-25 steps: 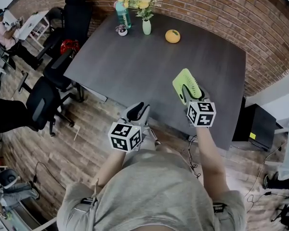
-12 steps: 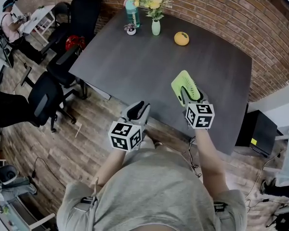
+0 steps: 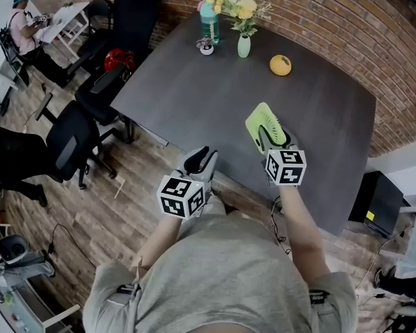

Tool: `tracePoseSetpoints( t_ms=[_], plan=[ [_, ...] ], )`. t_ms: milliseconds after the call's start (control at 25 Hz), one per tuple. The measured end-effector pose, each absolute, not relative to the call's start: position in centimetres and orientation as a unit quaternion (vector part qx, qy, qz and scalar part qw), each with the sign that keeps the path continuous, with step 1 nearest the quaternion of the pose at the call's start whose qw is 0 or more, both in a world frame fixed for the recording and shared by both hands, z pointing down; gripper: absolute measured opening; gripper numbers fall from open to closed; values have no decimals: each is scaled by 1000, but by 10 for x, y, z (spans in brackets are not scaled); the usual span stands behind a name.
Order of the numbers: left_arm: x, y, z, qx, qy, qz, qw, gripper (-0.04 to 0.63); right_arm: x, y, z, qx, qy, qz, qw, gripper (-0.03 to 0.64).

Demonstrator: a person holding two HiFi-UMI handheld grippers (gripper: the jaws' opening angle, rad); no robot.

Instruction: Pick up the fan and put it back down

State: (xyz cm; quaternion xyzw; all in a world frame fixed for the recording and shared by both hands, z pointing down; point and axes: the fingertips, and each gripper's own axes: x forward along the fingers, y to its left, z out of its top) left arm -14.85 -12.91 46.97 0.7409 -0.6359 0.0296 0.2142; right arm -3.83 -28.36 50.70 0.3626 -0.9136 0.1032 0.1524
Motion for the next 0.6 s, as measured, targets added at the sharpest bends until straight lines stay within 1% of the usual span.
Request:
tracePoseSetpoints(
  t_ms=[600],
  plan=[
    [-208, -151, 487, 734, -633, 34, 242, 103, -111, -313, 541, 355, -909, 117, 184, 192]
  ],
)
